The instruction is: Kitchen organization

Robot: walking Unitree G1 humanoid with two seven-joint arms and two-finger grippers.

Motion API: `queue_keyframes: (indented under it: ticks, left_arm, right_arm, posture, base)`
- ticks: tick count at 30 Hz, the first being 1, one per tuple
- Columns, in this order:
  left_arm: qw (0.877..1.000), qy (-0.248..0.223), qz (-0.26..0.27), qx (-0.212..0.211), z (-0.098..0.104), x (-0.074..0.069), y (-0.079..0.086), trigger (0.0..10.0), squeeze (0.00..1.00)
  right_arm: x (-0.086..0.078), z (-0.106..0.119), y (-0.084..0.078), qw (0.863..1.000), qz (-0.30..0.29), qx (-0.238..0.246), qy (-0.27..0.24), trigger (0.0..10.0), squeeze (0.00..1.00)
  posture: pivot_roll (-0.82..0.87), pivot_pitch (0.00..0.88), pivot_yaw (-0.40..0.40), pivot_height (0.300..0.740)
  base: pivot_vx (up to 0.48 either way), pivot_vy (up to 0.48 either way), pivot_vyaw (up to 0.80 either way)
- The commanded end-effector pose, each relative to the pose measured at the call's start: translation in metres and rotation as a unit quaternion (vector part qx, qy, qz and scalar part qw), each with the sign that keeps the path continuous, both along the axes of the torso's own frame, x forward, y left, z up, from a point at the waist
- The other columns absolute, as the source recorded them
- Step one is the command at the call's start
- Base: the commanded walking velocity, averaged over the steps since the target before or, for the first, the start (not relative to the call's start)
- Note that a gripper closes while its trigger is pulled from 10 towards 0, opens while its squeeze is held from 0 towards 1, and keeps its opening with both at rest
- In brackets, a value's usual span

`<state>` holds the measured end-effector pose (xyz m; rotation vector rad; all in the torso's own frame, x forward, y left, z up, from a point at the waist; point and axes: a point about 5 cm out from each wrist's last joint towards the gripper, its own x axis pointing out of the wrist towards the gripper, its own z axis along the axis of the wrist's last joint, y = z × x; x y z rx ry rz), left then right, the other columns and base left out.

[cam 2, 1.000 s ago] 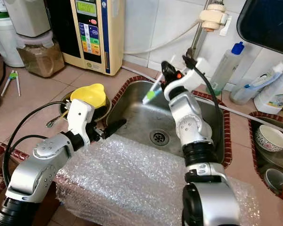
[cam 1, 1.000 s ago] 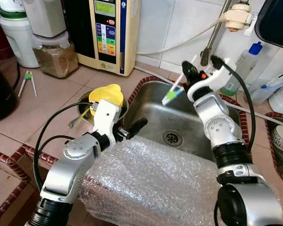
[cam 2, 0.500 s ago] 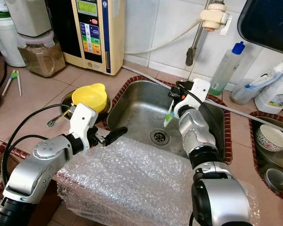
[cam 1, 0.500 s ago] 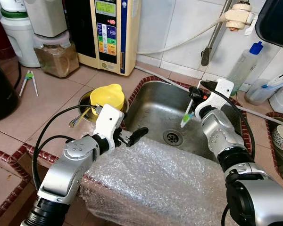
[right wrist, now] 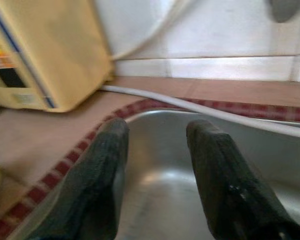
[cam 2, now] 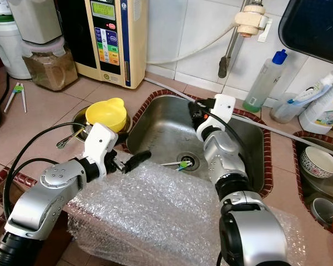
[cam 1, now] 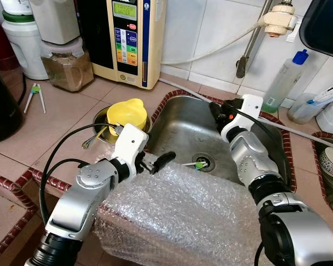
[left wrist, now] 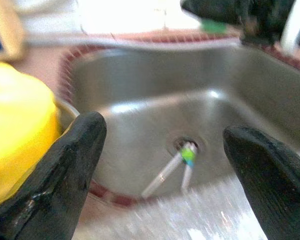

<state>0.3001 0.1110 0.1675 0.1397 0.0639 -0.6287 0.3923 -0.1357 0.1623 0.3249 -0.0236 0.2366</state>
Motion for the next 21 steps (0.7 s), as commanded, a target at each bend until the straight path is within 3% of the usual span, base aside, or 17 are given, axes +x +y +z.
queue_keyframes:
  ticks: [1,5,7,9,11,14,15,16,17,18,21]
  left_arm:
    - [0.998,-0.044,0.052,-0.003,0.013,0.009,0.011,10.0,1.0]
    - [0.988,-0.076,0.136,-0.01,0.023,0.02,0.03,10.0,1.0]
    - [0.979,-0.074,0.186,-0.028,0.027,0.029,0.045,10.0,1.0]
    - [0.978,-0.073,0.193,-0.029,0.028,0.03,0.048,10.0,1.0]
    - [0.968,-0.044,0.242,-0.048,0.023,0.04,0.058,10.0,1.0]
    - [0.96,-0.02,0.273,-0.056,0.018,0.045,0.063,10.0,1.0]
    - [0.959,-0.011,0.278,-0.058,0.016,0.047,0.062,10.0,1.0]
    - [0.959,0.006,0.277,-0.057,0.012,0.049,0.06,10.0,1.0]
    - [0.959,0.026,0.277,-0.055,0.007,0.051,0.058,10.0,1.0]
    - [0.958,0.036,0.278,-0.058,0.005,0.052,0.057,10.0,0.0]
    - [0.957,0.055,0.278,-0.064,0.003,0.054,0.055,10.0,0.0]
  right_arm:
    - [-0.002,0.009,0.002,1.0,0.017,-0.003,-0.024,10.0,1.0]
    - [-0.012,0.014,0.013,0.997,0.059,-0.001,-0.054,10.0,1.0]
    - [-0.028,0.014,0.023,0.991,0.1,-0.039,-0.085,10.0,1.0]
    - [-0.031,0.013,0.025,0.989,0.105,-0.046,-0.089,10.0,1.0]
    - [-0.05,0.014,0.029,0.984,0.142,-0.037,-0.099,10.0,1.0]
    - [-0.065,0.018,0.032,0.98,0.158,-0.045,-0.109,10.0,1.0]
    - [-0.069,0.019,0.032,0.98,0.159,-0.045,-0.109,10.0,0.64]
    - [-0.075,0.022,0.034,0.979,0.165,-0.043,-0.113,10.0,0.0]
    - [-0.084,0.026,0.038,0.975,0.184,-0.038,-0.115,10.0,0.0]
    - [-0.09,0.028,0.041,0.971,0.204,-0.039,-0.119,10.0,0.0]
    - [-0.101,0.03,0.046,0.962,0.239,-0.048,-0.121,10.0,0.0]
  posture:
    - [0.18,0.065,-0.08,0.74]
    - [0.17,0.07,-0.082,0.74]
    - [0.16,0.076,-0.081,0.74]
    - [0.15,0.077,-0.08,0.74]
    - [0.14,0.077,-0.073,0.74]
    - [0.14,0.079,-0.068,0.74]
    - [0.13,0.079,-0.066,0.74]
    - [0.13,0.079,-0.063,0.74]
    - [0.12,0.08,-0.056,0.74]
    - [0.12,0.079,-0.056,0.74]
    - [0.12,0.08,-0.054,0.74]
  base:
    - [0.0,0.0,0.0]
    - [0.0,0.0,0.0]
    - [0.0,0.0,0.0]
    - [0.0,0.0,0.0]
    - [0.0,0.0,0.0]
    - [0.0,0.0,0.0]
    - [0.0,0.0,0.0]
    - [0.0,0.0,0.0]
    - [0.0,0.0,0.0]
    - [0.0,0.0,0.0]
    - [0.0,0.0,0.0]
